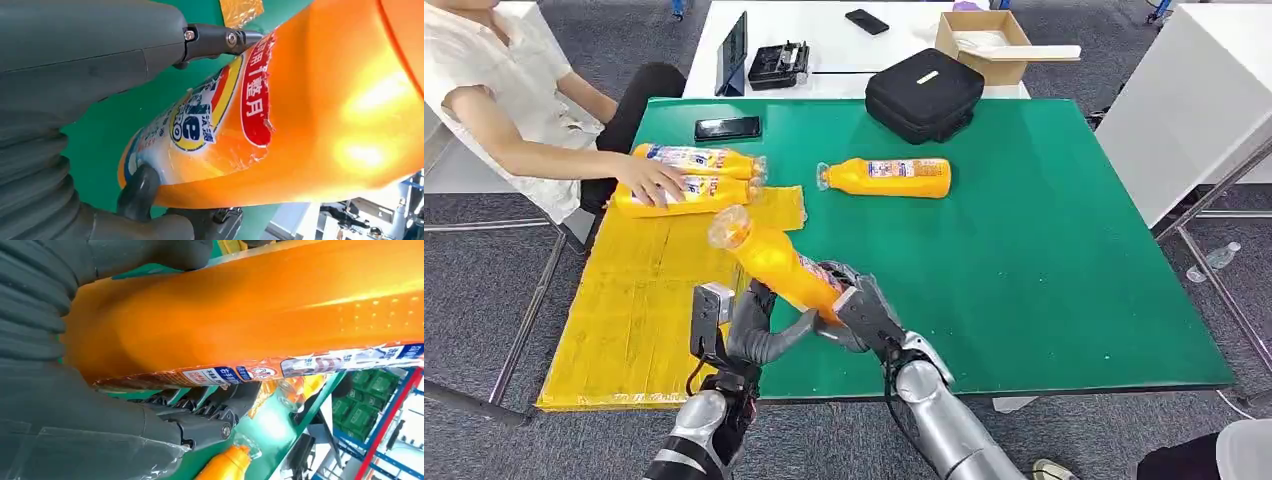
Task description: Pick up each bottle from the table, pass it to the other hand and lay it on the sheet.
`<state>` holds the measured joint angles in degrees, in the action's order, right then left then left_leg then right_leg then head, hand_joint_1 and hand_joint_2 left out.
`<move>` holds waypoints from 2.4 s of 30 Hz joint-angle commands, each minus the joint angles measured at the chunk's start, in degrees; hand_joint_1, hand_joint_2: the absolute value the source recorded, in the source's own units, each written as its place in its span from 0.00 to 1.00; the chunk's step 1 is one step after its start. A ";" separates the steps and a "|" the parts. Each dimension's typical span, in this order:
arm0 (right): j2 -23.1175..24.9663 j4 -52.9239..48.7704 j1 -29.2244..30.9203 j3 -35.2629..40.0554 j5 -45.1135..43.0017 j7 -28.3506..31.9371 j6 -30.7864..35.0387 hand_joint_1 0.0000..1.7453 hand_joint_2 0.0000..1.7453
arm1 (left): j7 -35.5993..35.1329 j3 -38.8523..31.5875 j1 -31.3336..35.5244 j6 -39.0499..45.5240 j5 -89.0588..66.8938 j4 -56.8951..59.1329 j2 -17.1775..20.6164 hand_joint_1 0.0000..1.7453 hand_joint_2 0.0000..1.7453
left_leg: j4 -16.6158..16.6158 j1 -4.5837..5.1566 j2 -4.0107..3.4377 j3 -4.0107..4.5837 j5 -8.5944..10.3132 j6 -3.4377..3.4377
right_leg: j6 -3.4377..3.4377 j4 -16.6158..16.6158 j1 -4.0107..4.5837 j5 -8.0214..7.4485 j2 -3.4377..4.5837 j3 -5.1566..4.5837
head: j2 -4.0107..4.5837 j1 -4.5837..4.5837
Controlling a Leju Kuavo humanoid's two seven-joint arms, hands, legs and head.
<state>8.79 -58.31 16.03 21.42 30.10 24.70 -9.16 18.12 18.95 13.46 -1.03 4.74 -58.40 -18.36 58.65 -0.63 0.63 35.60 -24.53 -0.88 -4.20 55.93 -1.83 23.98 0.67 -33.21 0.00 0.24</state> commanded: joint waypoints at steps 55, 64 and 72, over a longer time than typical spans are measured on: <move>-3.20 8.10 4.36 10.52 -2.53 3.65 0.61 1.00 1.00 | -0.25 3.79 5.34 -1.52 2.99 5.66 -1.64 1.00 1.00 | 0.02 -0.03 0.04 0.01 -0.01 0.01 | 0.12 0.00 0.04 0.02 -0.10 0.01 | 0.00 0.00; -3.92 6.68 3.10 9.83 -3.44 3.14 0.26 1.00 1.00 | 1.23 4.96 5.34 1.64 -0.25 4.74 -1.64 1.00 1.00 | 0.03 -0.07 0.07 -0.20 -0.09 0.01 | 0.34 -0.02 0.13 0.12 -0.24 0.27 | 0.00 0.00; -3.62 5.79 2.67 9.56 -3.49 2.40 0.53 0.86 1.00 | 1.74 4.71 5.02 2.30 -2.26 4.01 -1.64 1.00 1.00 | 0.03 -0.07 0.03 -0.12 -0.07 0.01 | 0.29 -0.02 0.12 0.08 -0.17 0.17 | 0.00 0.00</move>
<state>5.95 -52.76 17.67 28.59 26.56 27.54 -8.41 19.72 22.03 16.44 0.87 3.39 -57.70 -18.64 58.66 -0.63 0.64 35.65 -24.53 -0.88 -4.20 55.93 -1.84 23.98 0.65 -33.28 0.00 0.24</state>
